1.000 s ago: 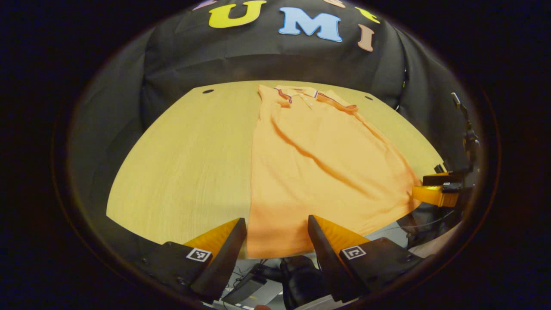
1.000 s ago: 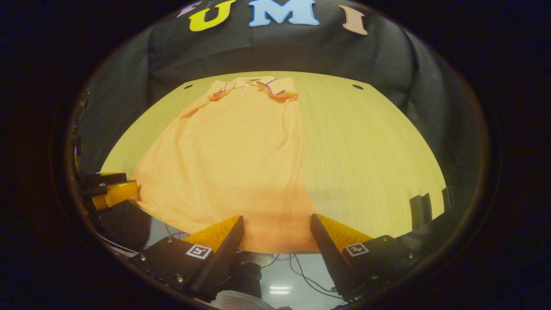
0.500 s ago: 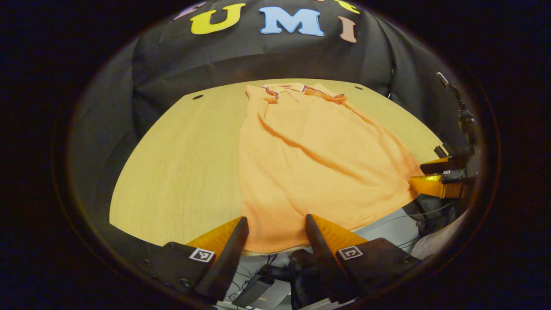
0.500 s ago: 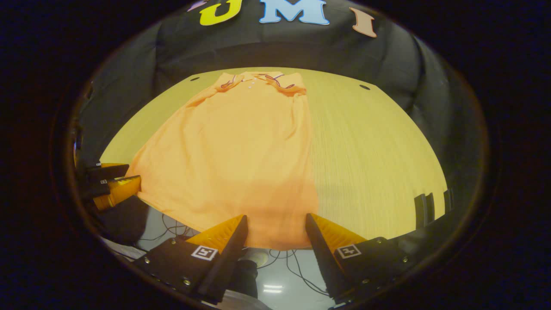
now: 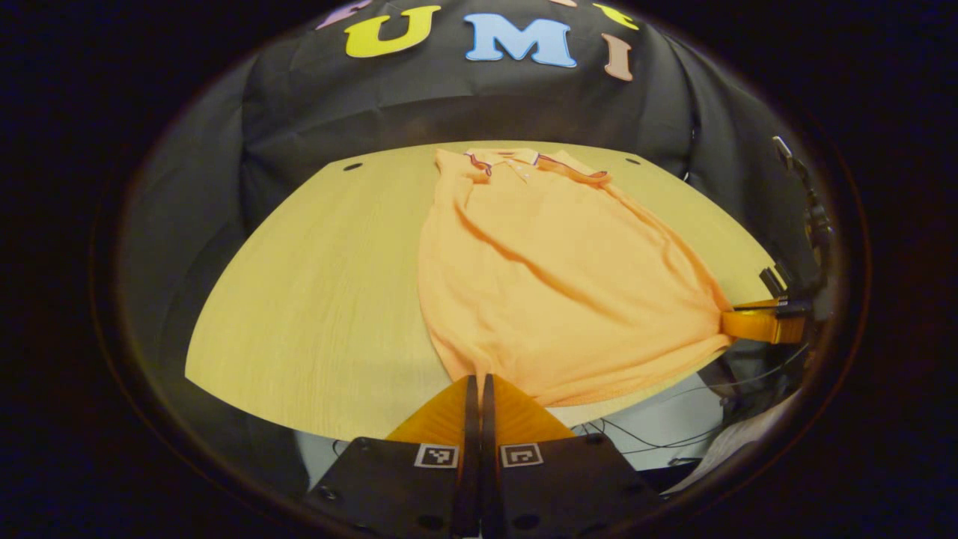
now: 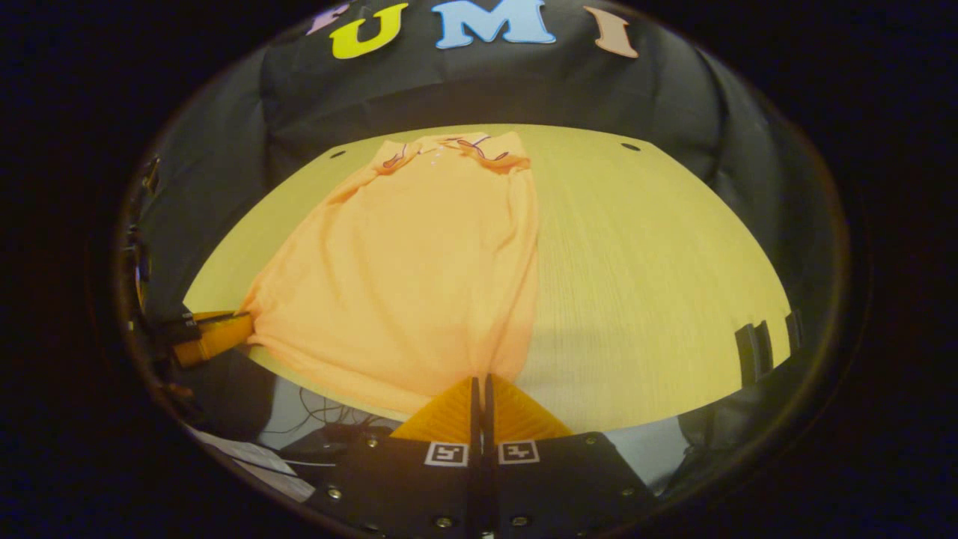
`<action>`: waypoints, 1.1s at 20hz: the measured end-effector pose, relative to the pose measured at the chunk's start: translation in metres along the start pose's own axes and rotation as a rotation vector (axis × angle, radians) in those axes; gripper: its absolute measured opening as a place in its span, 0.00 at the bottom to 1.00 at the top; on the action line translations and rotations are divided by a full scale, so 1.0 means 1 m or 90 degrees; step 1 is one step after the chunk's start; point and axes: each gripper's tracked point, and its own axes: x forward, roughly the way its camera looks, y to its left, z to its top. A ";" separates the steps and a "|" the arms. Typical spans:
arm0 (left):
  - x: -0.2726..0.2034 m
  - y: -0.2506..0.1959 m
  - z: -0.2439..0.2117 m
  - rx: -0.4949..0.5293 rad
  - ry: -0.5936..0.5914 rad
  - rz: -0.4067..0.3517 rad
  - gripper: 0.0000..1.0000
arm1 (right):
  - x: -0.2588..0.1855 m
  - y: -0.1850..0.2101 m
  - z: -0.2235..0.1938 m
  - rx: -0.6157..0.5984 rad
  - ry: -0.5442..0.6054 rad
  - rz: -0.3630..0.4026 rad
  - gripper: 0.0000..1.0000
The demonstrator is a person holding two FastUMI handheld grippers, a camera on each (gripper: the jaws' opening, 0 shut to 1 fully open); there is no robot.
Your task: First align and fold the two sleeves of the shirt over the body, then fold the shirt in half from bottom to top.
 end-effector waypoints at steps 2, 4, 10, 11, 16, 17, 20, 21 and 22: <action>-0.001 -0.002 0.000 -0.008 0.008 0.004 0.06 | -0.002 0.000 0.003 -0.004 -0.004 0.006 0.00; -0.006 -0.003 0.006 -0.014 0.005 0.009 0.06 | -0.010 0.000 0.014 -0.006 -0.023 0.014 0.00; -0.019 -0.005 0.059 -0.031 -0.054 0.018 0.06 | -0.022 -0.004 0.073 0.005 -0.094 0.038 0.00; -0.017 -0.006 0.071 -0.030 -0.063 0.016 0.06 | -0.023 -0.005 0.086 0.003 -0.108 0.037 0.00; 0.003 -0.007 0.135 -0.037 -0.103 0.008 0.06 | -0.008 -0.012 0.147 -0.003 -0.154 0.024 0.00; 0.009 -0.004 0.148 -0.039 -0.112 0.009 0.06 | -0.005 -0.013 0.160 -0.005 -0.160 0.020 0.00; 0.028 0.003 0.187 -0.033 -0.132 0.011 0.07 | 0.006 -0.013 0.199 -0.011 -0.180 0.016 0.00; 0.035 0.005 0.199 -0.028 -0.138 0.011 0.06 | 0.009 -0.013 0.213 -0.015 -0.187 0.013 0.00; 0.042 0.007 0.211 -0.025 -0.143 0.009 0.06 | 0.014 -0.013 0.226 -0.018 -0.193 0.011 0.00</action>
